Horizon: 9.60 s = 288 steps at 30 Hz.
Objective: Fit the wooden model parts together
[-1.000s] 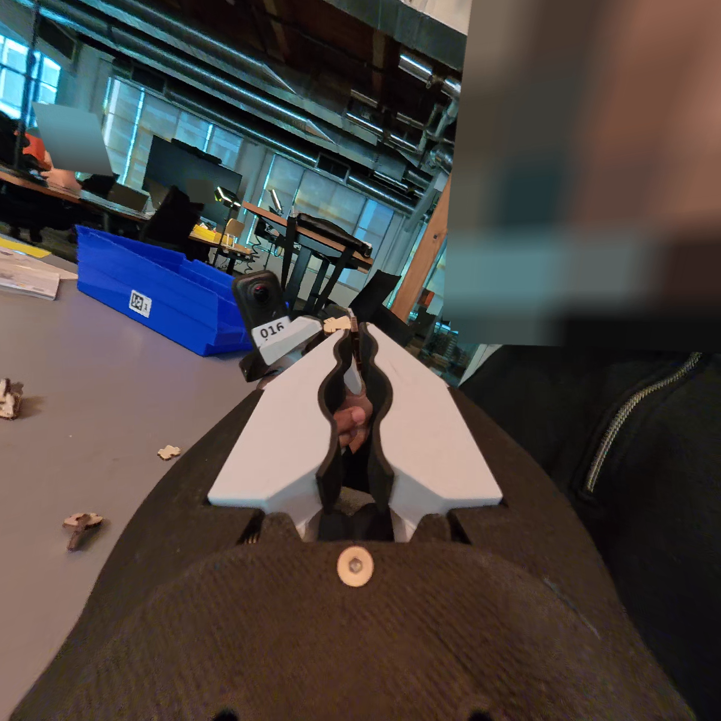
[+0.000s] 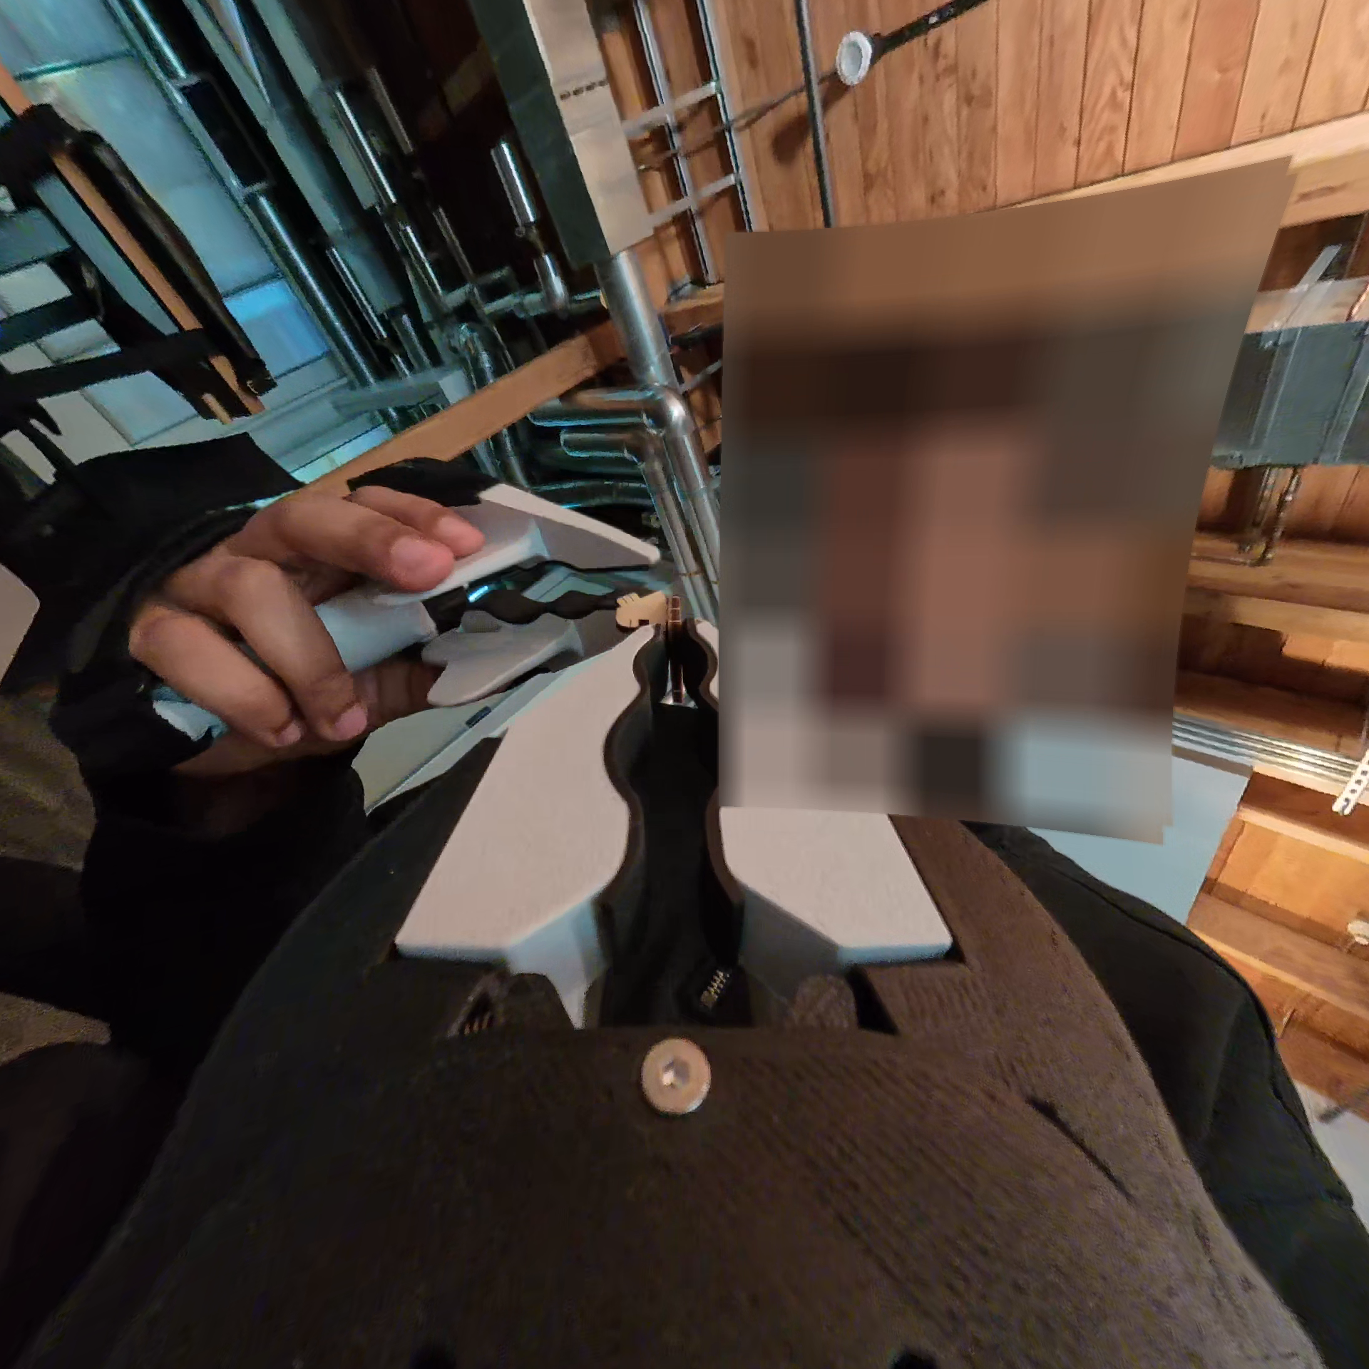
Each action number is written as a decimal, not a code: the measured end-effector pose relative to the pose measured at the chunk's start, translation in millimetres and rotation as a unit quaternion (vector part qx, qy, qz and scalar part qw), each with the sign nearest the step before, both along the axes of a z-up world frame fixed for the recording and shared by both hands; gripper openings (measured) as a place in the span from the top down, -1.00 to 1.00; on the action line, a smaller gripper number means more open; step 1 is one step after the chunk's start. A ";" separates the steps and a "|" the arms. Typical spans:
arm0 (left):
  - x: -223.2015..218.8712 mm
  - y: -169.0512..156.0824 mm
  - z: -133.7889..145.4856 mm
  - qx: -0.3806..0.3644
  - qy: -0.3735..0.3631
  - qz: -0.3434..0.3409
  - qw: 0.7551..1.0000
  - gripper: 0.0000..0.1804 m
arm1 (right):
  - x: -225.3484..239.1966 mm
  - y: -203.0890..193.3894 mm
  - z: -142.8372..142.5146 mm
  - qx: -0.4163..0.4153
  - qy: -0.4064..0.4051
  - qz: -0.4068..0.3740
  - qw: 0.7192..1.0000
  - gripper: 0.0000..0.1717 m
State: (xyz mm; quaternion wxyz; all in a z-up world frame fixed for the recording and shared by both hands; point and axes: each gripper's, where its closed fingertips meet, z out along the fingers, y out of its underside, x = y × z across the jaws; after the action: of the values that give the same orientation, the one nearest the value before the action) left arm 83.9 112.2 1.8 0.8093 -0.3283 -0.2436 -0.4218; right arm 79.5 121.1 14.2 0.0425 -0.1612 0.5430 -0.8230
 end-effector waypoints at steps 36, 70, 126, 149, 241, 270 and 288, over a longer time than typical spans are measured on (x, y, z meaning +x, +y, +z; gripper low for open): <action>-60.5 -41.3 -54.3 -0.580 0.164 0.428 0.673 0.60 | -56.6 -42.9 -55.1 0.248 -0.014 -0.222 0.943 1.00; -83.9 -36.9 -55.1 -0.560 0.184 0.475 0.653 0.96 | -67.9 -51.1 -54.4 0.205 -0.026 -0.352 0.913 0.99; -98.9 -52.1 -156.2 -0.653 0.067 0.242 0.714 0.50 | -132.3 0.7 -84.8 0.139 -0.404 -0.081 0.900 1.00; -102.4 -58.1 -113.2 -0.499 0.100 0.267 0.818 0.99 | -86.1 -35.4 -170.3 0.449 -0.361 -0.085 0.813 0.91; -64.2 -37.1 -106.8 -0.326 0.012 0.012 0.945 0.86 | -53.3 -44.1 -128.4 0.199 0.325 -0.147 0.913 1.00; -59.6 -26.8 -117.9 -0.370 0.019 -0.015 0.929 0.98 | -47.3 -42.8 -139.2 0.239 0.311 -0.116 0.913 0.99; -65.9 -31.2 -113.2 -0.339 -0.005 -0.008 0.941 0.98 | -60.7 -42.4 -128.5 0.229 0.284 -0.147 0.920 0.99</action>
State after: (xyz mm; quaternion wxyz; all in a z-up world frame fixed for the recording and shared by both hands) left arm 18.0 81.0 -111.4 0.6455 -0.5830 -0.3733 -0.3227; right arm 18.8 78.7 -114.3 -0.1987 -0.2925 0.7233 -0.5932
